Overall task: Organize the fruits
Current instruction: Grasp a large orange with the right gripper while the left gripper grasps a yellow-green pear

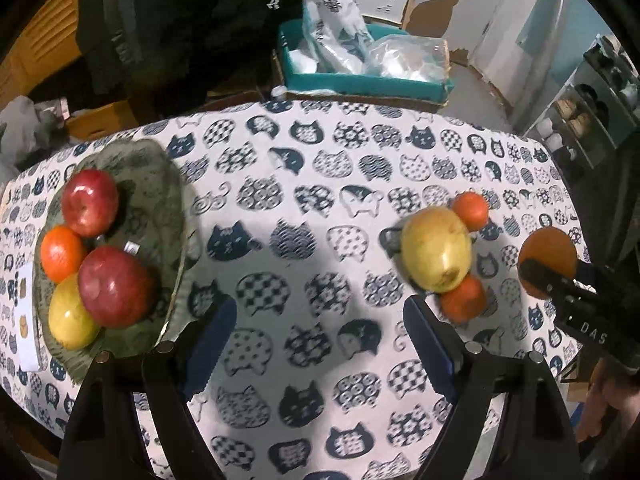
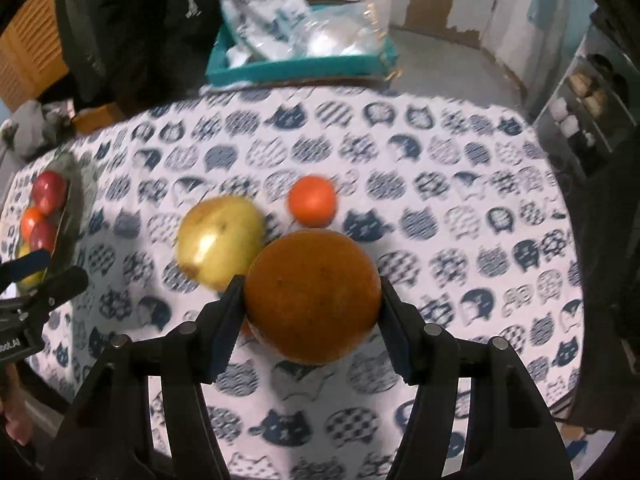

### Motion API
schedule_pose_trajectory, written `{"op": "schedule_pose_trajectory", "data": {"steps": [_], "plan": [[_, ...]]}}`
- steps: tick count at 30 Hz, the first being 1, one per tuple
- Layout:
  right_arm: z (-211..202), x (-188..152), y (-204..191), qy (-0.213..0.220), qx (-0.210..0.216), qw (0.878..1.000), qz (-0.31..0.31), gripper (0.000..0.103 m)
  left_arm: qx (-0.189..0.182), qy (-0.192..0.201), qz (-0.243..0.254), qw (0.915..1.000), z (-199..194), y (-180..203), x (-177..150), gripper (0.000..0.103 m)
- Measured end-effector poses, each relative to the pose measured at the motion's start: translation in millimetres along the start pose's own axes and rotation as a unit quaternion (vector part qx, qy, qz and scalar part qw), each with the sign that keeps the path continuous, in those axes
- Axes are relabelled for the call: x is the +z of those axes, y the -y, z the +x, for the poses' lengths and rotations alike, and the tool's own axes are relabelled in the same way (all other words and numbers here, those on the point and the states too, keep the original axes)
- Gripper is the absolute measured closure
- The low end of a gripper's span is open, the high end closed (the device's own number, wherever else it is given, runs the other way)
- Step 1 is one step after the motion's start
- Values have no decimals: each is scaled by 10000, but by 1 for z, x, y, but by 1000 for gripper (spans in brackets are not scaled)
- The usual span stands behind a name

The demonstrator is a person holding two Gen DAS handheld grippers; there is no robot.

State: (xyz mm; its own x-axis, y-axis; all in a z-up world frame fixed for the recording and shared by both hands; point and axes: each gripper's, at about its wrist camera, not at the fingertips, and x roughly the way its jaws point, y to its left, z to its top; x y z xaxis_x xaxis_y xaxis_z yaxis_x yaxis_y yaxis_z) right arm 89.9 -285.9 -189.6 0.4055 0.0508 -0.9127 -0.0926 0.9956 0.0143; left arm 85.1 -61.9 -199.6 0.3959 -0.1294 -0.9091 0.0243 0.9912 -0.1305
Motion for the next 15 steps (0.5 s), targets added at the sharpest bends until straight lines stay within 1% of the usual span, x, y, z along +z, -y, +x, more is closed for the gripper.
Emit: {"op": "schedule_pose_trajectory", "data": {"steps": [5, 9, 15], "plan": [[0, 11, 21, 134, -37, 9997, 192, 40, -109, -59, -2, 9999, 10, 19, 15, 16], [6, 15, 33, 197, -157, 9995, 180, 40, -138, -98, 59, 9998, 18, 34, 25, 16], [20, 17, 54, 111, -189, 9993, 306, 40, -174, -224, 92, 9996, 39, 54, 39, 16]]}}
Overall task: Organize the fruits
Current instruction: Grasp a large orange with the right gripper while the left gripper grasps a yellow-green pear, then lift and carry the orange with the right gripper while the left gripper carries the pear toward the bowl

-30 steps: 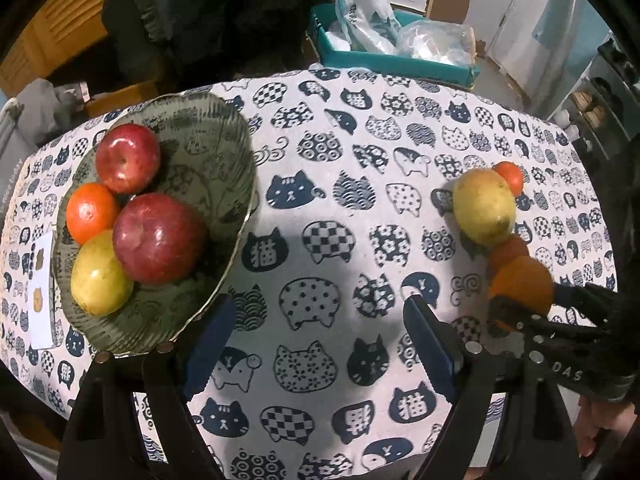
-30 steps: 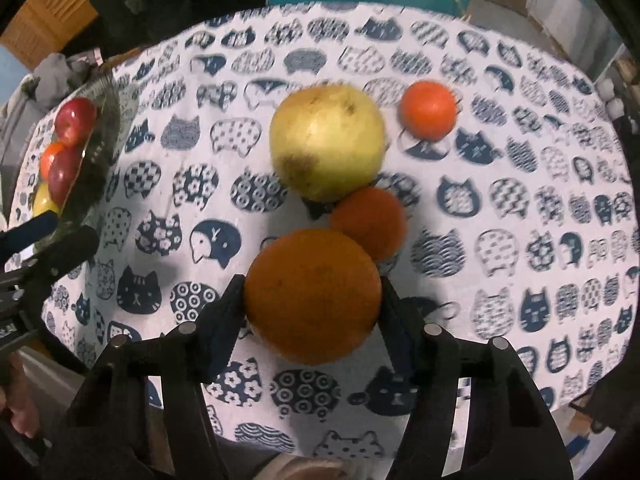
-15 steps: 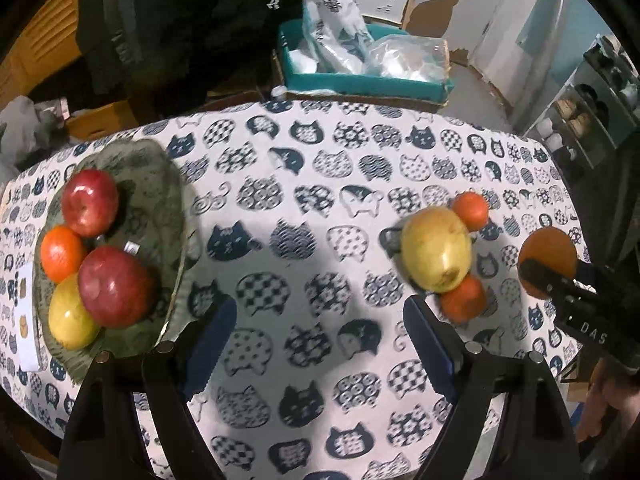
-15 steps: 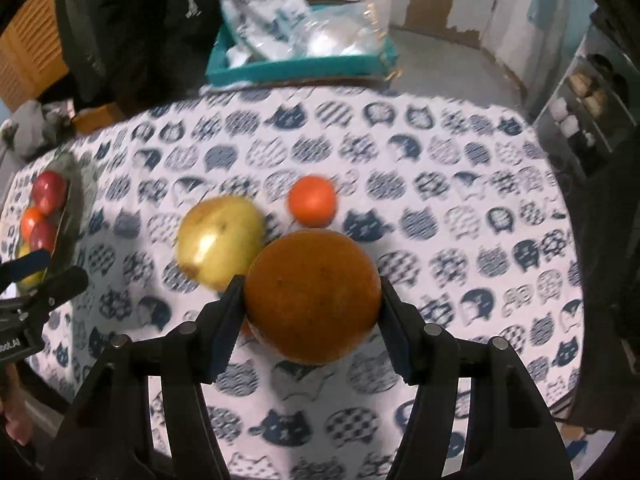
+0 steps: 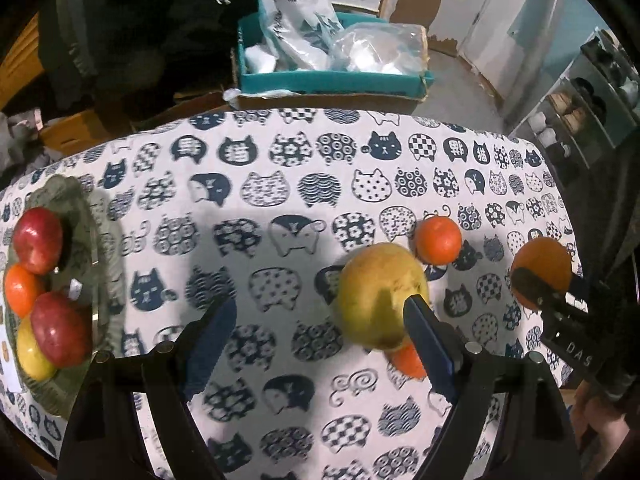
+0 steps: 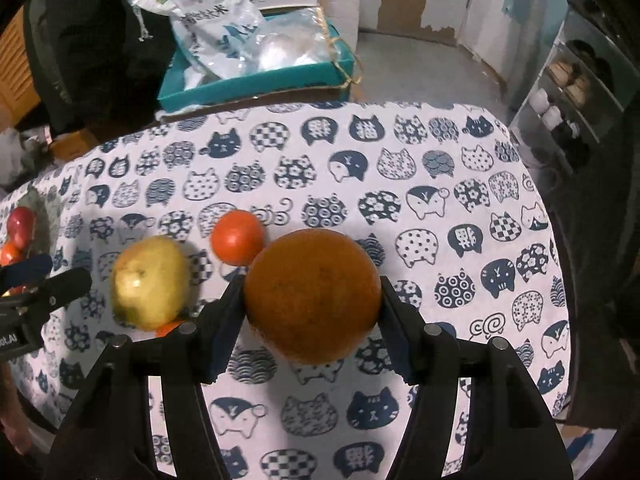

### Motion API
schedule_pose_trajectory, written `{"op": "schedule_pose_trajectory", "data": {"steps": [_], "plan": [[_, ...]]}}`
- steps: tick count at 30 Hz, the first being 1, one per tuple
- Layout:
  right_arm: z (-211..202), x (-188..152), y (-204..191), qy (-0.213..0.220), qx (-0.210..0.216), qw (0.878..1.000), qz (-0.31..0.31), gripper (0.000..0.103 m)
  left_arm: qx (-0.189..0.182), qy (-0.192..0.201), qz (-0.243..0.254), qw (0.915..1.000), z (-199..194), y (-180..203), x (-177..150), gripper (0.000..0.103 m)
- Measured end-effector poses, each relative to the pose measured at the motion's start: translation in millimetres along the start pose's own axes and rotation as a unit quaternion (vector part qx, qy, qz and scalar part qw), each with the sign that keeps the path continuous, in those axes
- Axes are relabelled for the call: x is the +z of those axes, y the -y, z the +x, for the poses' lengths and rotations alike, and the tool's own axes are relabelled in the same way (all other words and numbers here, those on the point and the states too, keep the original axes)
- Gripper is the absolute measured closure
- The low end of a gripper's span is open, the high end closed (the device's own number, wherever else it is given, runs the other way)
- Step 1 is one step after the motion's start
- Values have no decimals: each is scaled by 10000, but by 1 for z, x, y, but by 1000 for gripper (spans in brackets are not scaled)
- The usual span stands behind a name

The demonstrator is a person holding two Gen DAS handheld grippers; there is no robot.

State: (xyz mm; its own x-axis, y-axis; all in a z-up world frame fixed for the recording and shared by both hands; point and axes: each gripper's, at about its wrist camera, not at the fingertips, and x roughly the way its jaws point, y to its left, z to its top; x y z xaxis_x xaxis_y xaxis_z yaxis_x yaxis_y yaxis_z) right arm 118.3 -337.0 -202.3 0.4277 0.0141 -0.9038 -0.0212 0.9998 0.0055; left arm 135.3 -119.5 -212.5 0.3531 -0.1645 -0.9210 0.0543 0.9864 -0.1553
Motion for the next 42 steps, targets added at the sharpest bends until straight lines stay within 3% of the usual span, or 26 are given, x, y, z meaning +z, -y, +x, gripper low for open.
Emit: {"op": "schedule_pose_trajectory", "data": {"steps": [10, 21, 25, 27, 42], "plan": [[21, -1, 28, -178, 26, 9994, 291, 40, -22, -274, 301, 9992, 34, 34, 6, 16], [32, -1, 31, -281, 95, 9989, 350, 40, -165, -641, 345, 9972, 67, 42, 5, 15], [35, -1, 30, -313, 101, 9988, 351, 40, -281, -732, 342, 9963, 75, 40, 2, 22], [35, -1, 29, -319, 114, 9989, 332, 40, -442, -711, 321, 9960, 73, 39, 2, 30], [15, 1, 23, -95, 73, 9996, 238, 40, -154, -196, 492, 9985, 38, 29, 2, 30]]}}
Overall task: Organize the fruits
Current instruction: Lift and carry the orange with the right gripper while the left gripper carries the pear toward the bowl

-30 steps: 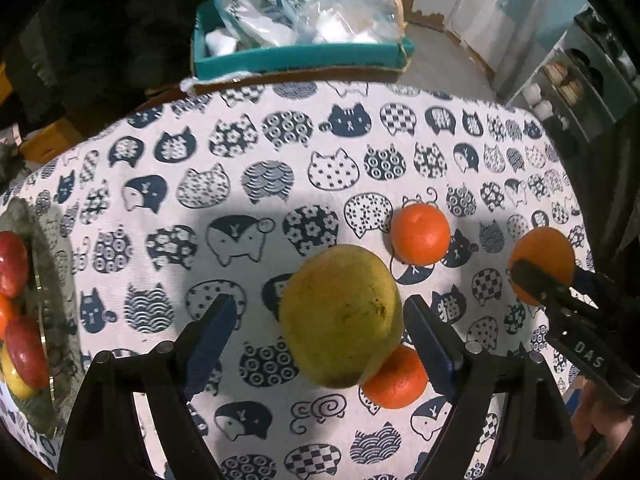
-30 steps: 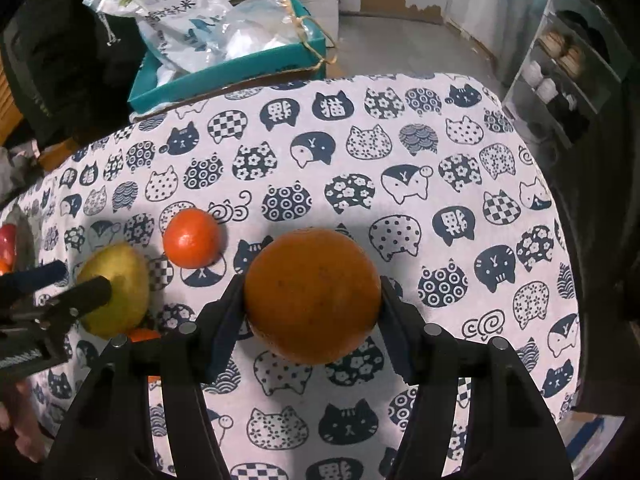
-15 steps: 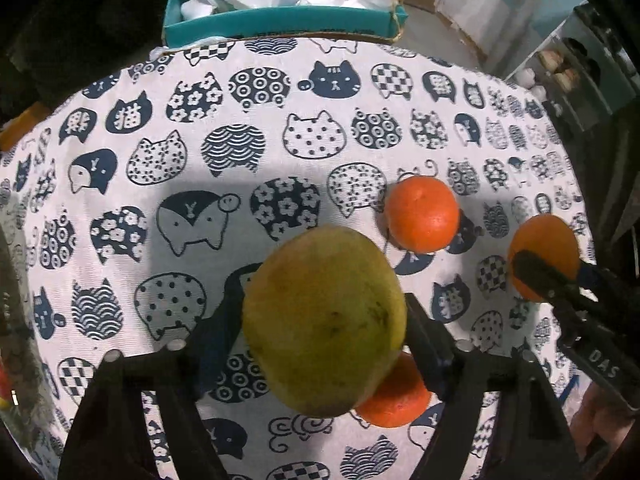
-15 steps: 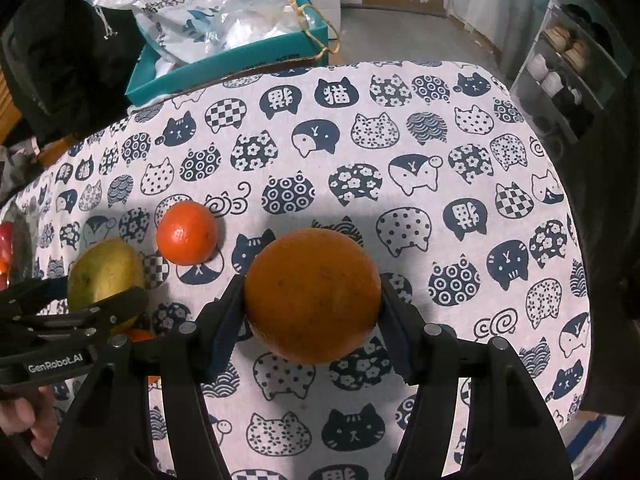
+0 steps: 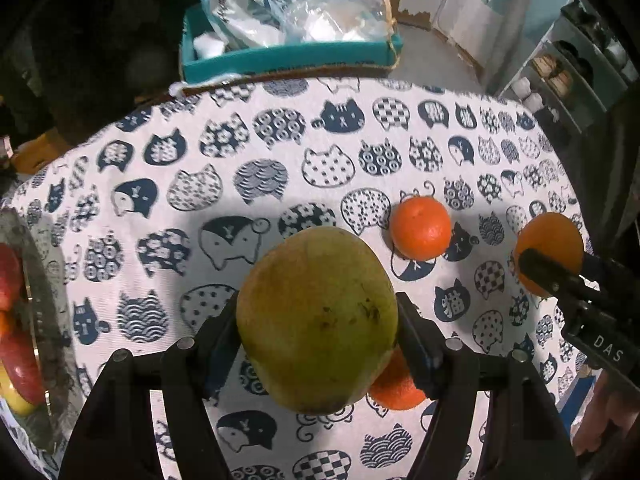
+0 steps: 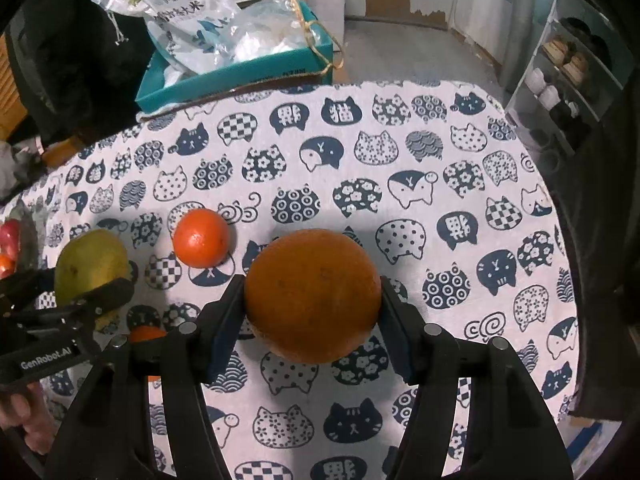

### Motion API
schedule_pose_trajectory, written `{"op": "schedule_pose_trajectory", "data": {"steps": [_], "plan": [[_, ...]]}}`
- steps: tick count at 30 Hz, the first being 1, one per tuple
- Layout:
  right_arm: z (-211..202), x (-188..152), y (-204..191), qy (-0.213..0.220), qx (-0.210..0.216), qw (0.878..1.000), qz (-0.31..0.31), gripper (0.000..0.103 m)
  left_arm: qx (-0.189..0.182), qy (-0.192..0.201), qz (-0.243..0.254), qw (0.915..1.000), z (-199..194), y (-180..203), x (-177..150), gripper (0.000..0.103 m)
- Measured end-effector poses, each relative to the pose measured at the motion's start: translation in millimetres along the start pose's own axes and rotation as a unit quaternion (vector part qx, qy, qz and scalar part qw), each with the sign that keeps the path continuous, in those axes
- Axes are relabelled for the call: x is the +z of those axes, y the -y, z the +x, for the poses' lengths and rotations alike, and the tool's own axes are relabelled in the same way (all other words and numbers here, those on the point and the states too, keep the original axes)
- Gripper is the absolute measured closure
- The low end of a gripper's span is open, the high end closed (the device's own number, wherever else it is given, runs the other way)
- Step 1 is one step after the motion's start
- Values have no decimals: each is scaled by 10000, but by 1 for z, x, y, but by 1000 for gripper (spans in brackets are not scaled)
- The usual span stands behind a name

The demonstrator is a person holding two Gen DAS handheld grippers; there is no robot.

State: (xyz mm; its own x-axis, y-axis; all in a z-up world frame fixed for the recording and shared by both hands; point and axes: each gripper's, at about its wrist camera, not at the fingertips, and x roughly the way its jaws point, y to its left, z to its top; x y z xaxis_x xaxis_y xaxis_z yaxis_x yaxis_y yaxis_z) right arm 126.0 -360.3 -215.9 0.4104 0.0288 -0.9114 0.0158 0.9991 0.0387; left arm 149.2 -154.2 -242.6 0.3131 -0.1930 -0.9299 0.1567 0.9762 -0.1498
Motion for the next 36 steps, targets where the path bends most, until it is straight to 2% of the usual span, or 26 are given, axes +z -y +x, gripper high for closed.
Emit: {"op": "schedule_pose_trajectory", "data": {"steps": [18, 36], "plan": [[-61, 11, -29, 607, 123, 9977, -286, 40, 88, 820, 14, 9966, -81, -20, -4, 30], [-119, 18, -73, 1168, 381, 9902, -667, 40, 246, 1487, -120, 9885, -154, -54, -22, 30]]}}
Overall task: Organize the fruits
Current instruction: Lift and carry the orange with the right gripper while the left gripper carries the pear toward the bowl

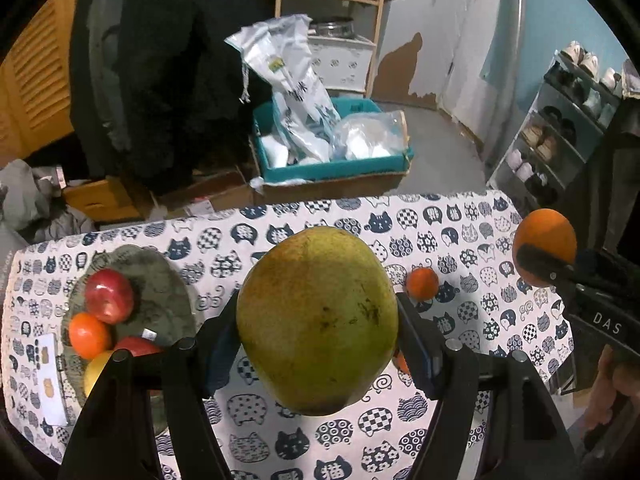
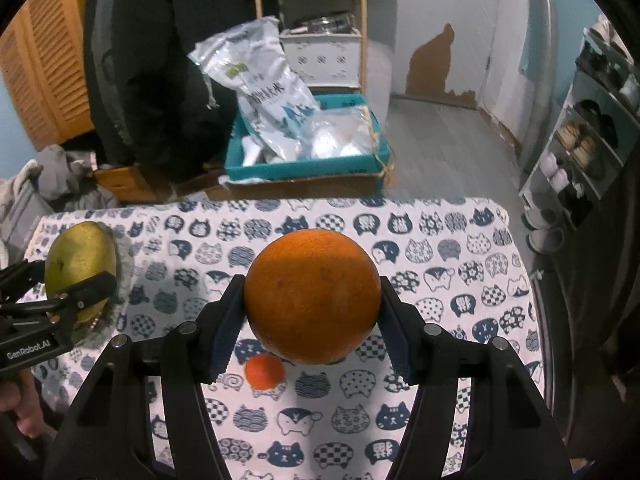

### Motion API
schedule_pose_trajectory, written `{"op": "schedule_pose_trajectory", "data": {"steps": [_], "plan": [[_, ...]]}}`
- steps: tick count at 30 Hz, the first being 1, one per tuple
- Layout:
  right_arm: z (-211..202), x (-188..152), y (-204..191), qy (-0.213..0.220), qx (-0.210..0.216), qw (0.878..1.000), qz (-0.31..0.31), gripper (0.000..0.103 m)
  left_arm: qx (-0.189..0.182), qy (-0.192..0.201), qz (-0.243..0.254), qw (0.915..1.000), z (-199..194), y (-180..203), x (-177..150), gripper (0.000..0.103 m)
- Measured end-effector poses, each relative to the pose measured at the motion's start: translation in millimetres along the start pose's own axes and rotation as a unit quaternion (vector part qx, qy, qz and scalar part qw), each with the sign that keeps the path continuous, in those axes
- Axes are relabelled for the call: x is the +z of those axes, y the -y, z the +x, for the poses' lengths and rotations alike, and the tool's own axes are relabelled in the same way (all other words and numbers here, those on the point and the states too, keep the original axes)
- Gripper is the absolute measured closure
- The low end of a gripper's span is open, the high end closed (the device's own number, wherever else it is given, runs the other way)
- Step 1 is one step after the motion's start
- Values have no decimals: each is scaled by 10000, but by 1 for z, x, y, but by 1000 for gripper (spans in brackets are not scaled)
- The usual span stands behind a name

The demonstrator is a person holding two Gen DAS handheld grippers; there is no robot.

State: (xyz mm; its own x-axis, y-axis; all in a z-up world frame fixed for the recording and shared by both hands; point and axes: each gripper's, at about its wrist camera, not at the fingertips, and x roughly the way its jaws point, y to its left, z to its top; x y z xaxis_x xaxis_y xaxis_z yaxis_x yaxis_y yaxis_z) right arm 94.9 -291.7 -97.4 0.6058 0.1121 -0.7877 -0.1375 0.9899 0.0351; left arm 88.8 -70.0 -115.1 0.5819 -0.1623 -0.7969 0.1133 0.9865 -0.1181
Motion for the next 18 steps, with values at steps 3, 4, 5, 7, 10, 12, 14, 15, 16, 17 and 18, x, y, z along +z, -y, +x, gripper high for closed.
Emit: {"op": "schedule_pose_trajectory", "data": {"steps": [3, 4, 5, 7, 10, 12, 14, 15, 16, 17, 18], "plan": [[-7, 3, -11, 86, 69, 9999, -98, 40, 35, 91, -54, 9999, -11, -9, -1, 30], [-9, 5, -16, 113, 99, 9998, -136, 40, 48, 122, -76, 9999, -14, -12, -1, 30], [-11, 6, -20, 141, 128, 9997, -171, 40, 62, 143, -88, 9998, -17, -15, -1, 30], [-16, 8, -28, 196, 183, 9994, -229, 40, 92, 207, -116, 9997, -24, -21, -1, 30], [-21, 12, -38, 264, 265, 9988, -309, 40, 135, 289, -157, 9994, -34, -30, -2, 30], [-23, 15, -45, 310, 315, 9984, -350, 40, 174, 346, -188, 9991, -40, -35, -2, 30], [-25, 17, -52, 345, 368, 9980, -388, 40, 210, 397, -233, 9987, -45, -43, -3, 30], [-26, 19, -57, 363, 400, 9976, -422, 40, 225, 412, -253, 9986, -47, -45, -4, 30], [-27, 20, -61, 377, 423, 9974, -448, 40, 246, 438, -290, 9983, -50, -50, -4, 30], [-28, 21, -65, 391, 449, 9971, -470, 40, 261, 447, -310, 9982, -51, -53, -4, 30], [-28, 21, -68, 399, 473, 9969, -491, 40, 281, 458, -339, 9980, -53, -57, -5, 30]]}}
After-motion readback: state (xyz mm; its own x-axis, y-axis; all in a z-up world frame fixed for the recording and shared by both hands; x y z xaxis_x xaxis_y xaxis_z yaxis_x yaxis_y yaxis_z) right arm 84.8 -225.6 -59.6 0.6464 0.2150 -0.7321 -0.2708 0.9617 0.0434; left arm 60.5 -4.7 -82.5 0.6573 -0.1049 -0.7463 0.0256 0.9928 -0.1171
